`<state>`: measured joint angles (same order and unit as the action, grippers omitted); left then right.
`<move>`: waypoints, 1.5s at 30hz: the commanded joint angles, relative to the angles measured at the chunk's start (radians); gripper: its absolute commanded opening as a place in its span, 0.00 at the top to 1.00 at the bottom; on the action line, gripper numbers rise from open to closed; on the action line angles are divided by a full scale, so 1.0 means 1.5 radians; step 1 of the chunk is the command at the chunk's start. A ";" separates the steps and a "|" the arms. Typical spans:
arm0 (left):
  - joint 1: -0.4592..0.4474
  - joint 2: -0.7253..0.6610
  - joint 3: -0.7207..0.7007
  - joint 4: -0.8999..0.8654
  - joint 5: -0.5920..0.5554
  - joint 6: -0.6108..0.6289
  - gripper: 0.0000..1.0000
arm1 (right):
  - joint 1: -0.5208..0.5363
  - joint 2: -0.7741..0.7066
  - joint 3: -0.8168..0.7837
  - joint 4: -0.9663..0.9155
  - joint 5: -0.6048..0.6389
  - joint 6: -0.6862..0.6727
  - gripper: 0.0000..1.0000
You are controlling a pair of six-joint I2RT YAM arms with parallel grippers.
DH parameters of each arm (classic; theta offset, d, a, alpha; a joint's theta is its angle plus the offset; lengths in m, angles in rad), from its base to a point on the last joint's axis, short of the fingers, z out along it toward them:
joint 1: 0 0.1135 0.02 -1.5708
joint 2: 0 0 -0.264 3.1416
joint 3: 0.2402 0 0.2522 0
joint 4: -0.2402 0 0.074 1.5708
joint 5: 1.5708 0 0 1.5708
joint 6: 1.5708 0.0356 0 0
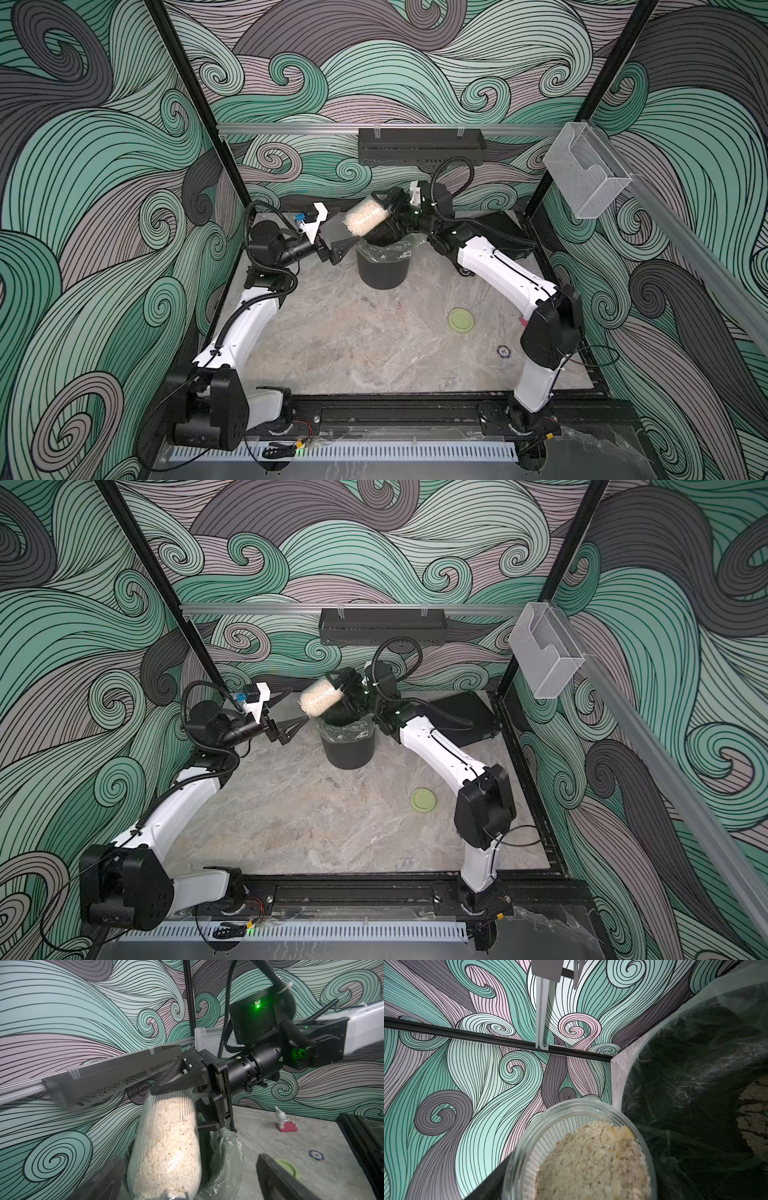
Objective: Empty expired oatmeal from jars
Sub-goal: Pour the expired oatmeal into the trash bin.
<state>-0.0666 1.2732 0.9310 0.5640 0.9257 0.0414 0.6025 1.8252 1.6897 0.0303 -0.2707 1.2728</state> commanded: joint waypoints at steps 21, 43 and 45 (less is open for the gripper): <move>0.023 0.138 0.035 0.197 0.050 -0.134 0.02 | 0.013 -0.049 0.015 0.129 -0.033 0.061 1.00; -0.015 0.156 0.053 0.244 0.053 -0.193 0.28 | 0.024 -0.024 0.028 0.156 -0.036 0.084 1.00; -0.015 0.153 0.053 0.247 0.045 -0.195 0.46 | 0.024 -0.022 0.028 0.154 -0.036 0.084 1.00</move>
<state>-0.0765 1.5036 0.9722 0.8928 0.9897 -0.2356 0.6350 1.8179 1.6897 0.1066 -0.3153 1.3685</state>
